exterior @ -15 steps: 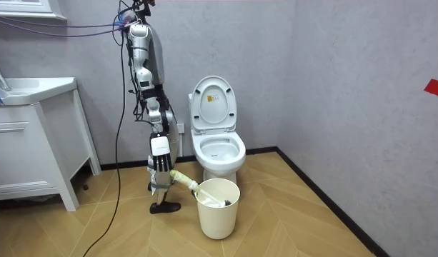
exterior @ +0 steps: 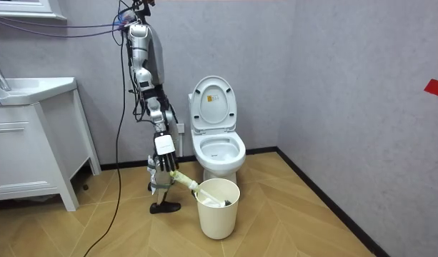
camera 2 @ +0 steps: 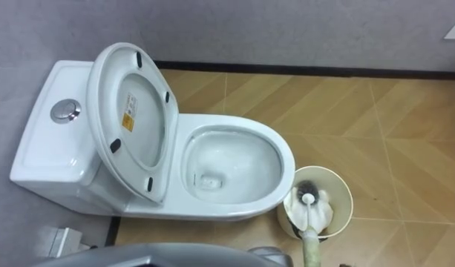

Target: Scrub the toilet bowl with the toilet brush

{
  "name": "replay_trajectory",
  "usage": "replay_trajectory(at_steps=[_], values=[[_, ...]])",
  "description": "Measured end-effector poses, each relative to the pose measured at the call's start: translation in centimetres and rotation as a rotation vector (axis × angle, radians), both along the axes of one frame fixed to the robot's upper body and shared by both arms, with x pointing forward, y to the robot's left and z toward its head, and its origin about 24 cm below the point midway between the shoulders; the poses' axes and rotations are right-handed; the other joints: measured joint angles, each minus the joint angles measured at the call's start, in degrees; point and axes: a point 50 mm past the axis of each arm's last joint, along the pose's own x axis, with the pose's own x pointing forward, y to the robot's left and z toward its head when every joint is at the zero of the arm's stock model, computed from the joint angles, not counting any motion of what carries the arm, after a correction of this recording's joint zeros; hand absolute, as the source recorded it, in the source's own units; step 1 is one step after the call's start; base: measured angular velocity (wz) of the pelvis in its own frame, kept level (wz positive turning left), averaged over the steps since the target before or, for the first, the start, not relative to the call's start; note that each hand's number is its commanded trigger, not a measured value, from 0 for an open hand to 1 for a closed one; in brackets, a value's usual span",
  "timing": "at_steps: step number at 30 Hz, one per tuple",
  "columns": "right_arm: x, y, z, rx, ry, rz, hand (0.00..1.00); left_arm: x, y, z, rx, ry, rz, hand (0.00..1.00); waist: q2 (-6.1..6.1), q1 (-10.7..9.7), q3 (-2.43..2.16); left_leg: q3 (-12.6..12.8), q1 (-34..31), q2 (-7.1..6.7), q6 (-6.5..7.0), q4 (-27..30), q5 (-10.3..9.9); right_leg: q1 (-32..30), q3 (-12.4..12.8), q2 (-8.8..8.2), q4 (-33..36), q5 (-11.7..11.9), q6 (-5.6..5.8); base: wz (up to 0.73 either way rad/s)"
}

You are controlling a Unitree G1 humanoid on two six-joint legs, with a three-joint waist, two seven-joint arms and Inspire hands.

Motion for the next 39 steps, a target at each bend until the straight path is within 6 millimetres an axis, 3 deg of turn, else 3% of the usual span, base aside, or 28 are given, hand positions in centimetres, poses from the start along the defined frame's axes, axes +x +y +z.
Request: replay_trajectory(at_steps=[8, 11, 17, 25, 28, 32, 35, 37, 39], values=[[4.9, -0.3, 1.1, -0.072, -0.251, -0.025, 0.0, 2.2, 0.1, 0.4, 0.037, -0.112, -0.011, 0.0, 0.25, 0.27, -0.21, -0.26, -1.97, -0.08, 0.0, 0.43, 0.01, -1.71, -0.29, -0.11, 0.09, 0.08, -0.02, 0.01], [5.8, -0.4, 1.4, -0.085, -0.295, -0.022, 0.0, 3.0, 0.1, 0.5, 0.033, -0.148, -0.019, 0.0, 0.32, 0.57, -0.34, -0.37, -3.65, -0.09, 0.01, 0.54, 0.01, -3.3, -0.56, -0.14, 0.18, 0.12, -0.05, 0.02], [6.3, -0.4, 1.6, -0.092, -0.337, -0.05, 0.0, 4.2, 0.4, 0.8, 0.044, -0.21, -0.012, 0.0, -0.01, 1.61, -0.12, -1.26, -4.99, -0.19, 0.01, 0.51, 0.02, -3.87, -0.82, -0.17, -0.01, 0.28, -0.07, 0.05], [7.9, -0.4, 1.8, -0.087, -0.386, -0.072, 0.0, 6.5, 0.1, 1.2, 0.027, -0.319, 0.059, 0.0, -0.19, 1.36, -0.05, -3.66, -12.37, -0.57, 0.06, 2.19, 0.05, -9.76, -3.68, -0.82, 1.64, 0.35, -0.12, 0.16], [9.4, -0.3, 1.9, -0.095, -0.406, -0.113, 0.0, 8.0, -0.7, 1.3, 0.008, -0.35, 0.014, 0.0, 0.36, 1.6, 0.29, -4.07, -15.78, -0.9, 0.55, 2.95, 0.38, -13.36, -3.93, -1.27, 3.17, 0.35, -0.12, 0.09], [12.5, 0.0, 2.6, -0.096, -0.438, -0.117, 0.0, 11.0, -1.4, 1.9, -0.013, -0.398, -0.022, 0.0, 1.46, 1.61, 1.12, -4.91, -23.12, -0.99, 0.58, 7.26, 0.38, -19.82, -3.74, -1.67, 6.03, 0.66, -0.26, 0.03], [14.3, 0.2, 3.2, -0.081, -0.471, -0.15, 0.0, 13.7, -2.2, 2.7, -0.029, -0.464, -0.022, 0.0, 1.74, 2.05, 1.71, -5.18, -27.71, -0.98, 0.7, 9.01, 0.46, -25.25, -3.67, -2.03, 9.46, 0.59, -0.37, 0.02], [15.1, 0.3, 3.5, -0.075, -0.487, -0.151, 0.0, 15.1, -2.9, 3.2, -0.039, -0.503, -0.034, 0.0, 1.6, 2.7, 2.38, -5.07, -30.54, -1.02, 0.72, 10.99, 0.47, -28.44, -3.58, -2.42, 11.94, 0.54, -0.42, -0.06], [15.6, 0.3, 3.7, -0.061, -0.503, -0.184, 0.0, 16.5, -3.7, 3.8, -0.051, -0.543, -0.044, 0.0, 1.58, 2.94, 2.51, -5.07, -33.69, -1.1, 0.72, 12.79, 0.46, -31.38, -3.54, -2.65, 13.37, 0.49, -0.51, 0.0]])
